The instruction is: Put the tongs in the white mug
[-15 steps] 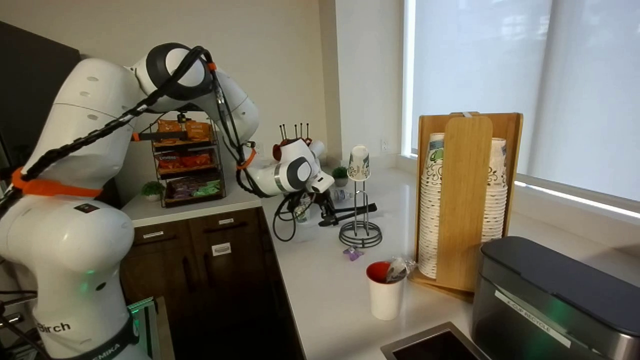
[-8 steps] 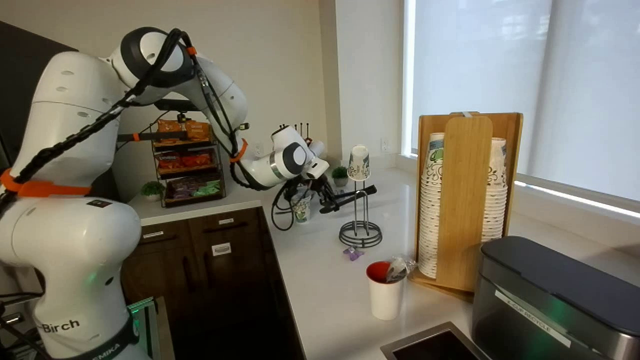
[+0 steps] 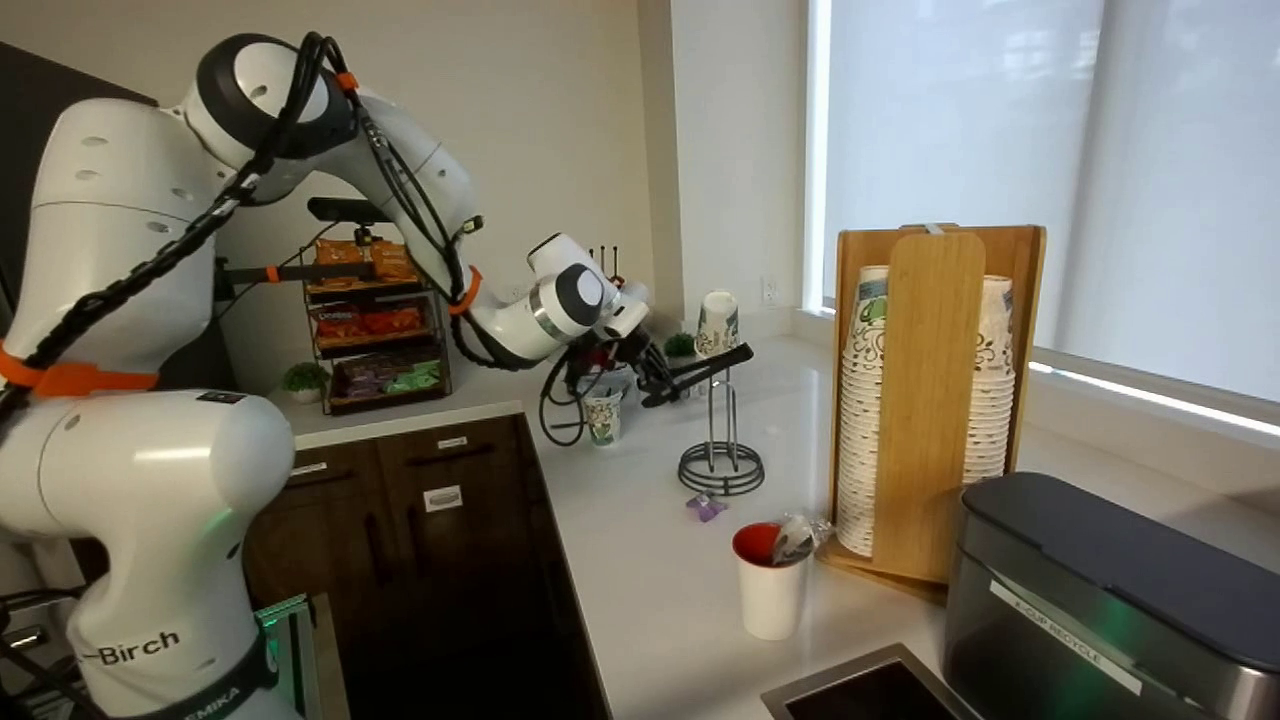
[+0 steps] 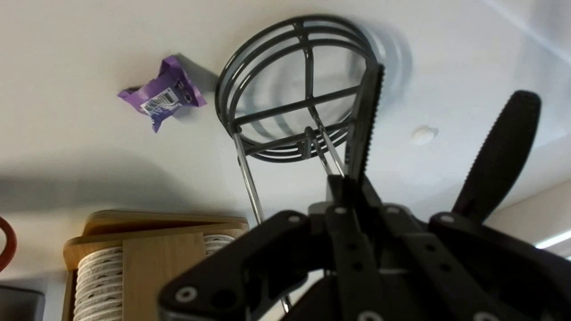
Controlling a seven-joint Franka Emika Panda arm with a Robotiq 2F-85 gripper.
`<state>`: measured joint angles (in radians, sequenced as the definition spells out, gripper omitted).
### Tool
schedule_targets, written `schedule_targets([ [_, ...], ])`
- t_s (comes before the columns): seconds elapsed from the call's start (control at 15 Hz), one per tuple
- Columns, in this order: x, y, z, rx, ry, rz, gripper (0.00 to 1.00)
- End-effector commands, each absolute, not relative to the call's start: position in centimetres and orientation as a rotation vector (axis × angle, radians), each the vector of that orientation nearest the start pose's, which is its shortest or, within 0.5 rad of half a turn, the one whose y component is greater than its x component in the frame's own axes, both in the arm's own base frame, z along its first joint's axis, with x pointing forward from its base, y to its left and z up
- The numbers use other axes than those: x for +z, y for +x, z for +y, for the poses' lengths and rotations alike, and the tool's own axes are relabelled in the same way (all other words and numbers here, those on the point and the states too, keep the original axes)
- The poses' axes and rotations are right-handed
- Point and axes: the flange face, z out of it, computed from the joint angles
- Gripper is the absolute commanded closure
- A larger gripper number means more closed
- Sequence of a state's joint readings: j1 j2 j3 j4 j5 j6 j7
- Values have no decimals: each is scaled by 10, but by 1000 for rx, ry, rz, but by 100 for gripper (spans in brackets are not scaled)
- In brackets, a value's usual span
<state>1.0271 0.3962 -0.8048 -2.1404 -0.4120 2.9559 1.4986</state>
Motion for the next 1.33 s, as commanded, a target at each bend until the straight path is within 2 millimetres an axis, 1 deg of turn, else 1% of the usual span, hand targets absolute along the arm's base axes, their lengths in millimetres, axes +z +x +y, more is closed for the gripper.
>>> schedule_targets([
  [0.0, 326, 558, 177, -984, -2646, 1135, 98],
  [0.13, 324, 542, 162, -958, -2614, 1222, 98],
  [0.27, 322, 527, 137, -923, -2512, 1379, 98],
  [0.33, 320, 518, 121, -895, -2468, 1429, 98],
  [0.53, 321, 499, 80, -862, -2317, 1475, 98],
  [0.67, 324, 487, 62, -852, -2226, 1447, 98],
  [0.8, 329, 475, 50, -838, -2133, 1406, 98],
  [0.93, 331, 462, 48, -807, -2039, 1379, 98],
  [1.27, 335, 439, 36, -697, -1824, 1425, 98],
])
